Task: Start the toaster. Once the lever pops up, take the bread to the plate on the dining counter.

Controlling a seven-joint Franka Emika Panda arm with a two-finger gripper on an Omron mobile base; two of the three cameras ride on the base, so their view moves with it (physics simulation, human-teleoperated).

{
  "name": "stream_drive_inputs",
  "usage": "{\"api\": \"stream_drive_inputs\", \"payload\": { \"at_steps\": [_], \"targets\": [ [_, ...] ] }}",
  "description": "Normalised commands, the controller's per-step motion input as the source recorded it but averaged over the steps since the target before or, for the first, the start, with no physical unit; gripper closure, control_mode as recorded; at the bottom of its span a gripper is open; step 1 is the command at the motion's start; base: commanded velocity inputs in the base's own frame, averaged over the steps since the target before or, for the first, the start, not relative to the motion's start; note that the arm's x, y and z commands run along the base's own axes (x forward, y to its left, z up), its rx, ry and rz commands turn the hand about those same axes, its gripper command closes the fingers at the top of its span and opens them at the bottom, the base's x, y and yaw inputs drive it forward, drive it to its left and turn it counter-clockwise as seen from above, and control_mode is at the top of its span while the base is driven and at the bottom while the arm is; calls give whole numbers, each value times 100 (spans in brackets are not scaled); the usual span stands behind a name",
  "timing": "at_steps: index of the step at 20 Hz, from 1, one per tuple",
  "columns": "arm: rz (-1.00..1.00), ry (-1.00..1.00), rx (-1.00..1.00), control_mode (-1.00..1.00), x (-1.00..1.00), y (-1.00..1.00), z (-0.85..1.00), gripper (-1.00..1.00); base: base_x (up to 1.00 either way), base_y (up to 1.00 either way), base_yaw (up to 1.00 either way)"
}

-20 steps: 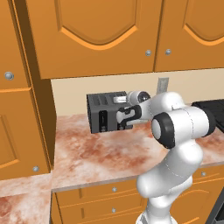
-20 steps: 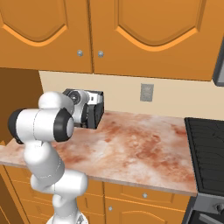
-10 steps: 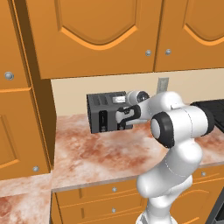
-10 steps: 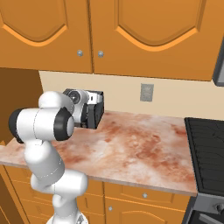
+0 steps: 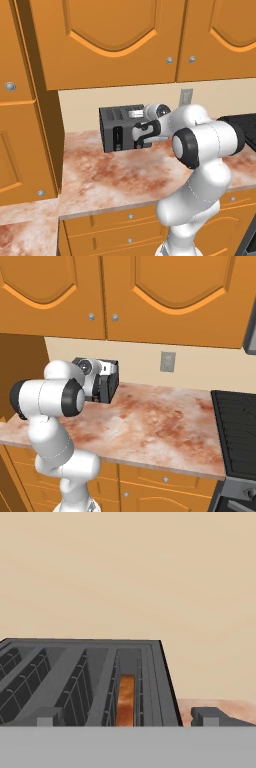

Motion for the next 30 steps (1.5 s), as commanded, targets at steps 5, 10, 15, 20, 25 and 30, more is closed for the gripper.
{"api": "stream_drive_inputs", "payload": {
  "at_steps": [5, 10, 15, 20, 25, 30],
  "targets": [
    [0, 0, 0, -100, 0, 6, -4, -100, 0, 0, 0],
    [0, 0, 0, -100, 0, 0, 0, -100, 0, 0, 0],
    [0, 0, 0, -100, 1, 0, 0, -100, 0, 0, 0],
    [0, 4, 0, -100, 5, 0, 0, -100, 0, 0, 0],
    [0, 8, 0, -100, 4, 0, 0, -100, 0, 0, 0],
    [0, 4, 0, -100, 1, 0, 0, -100, 0, 0, 0]
  ]
}}
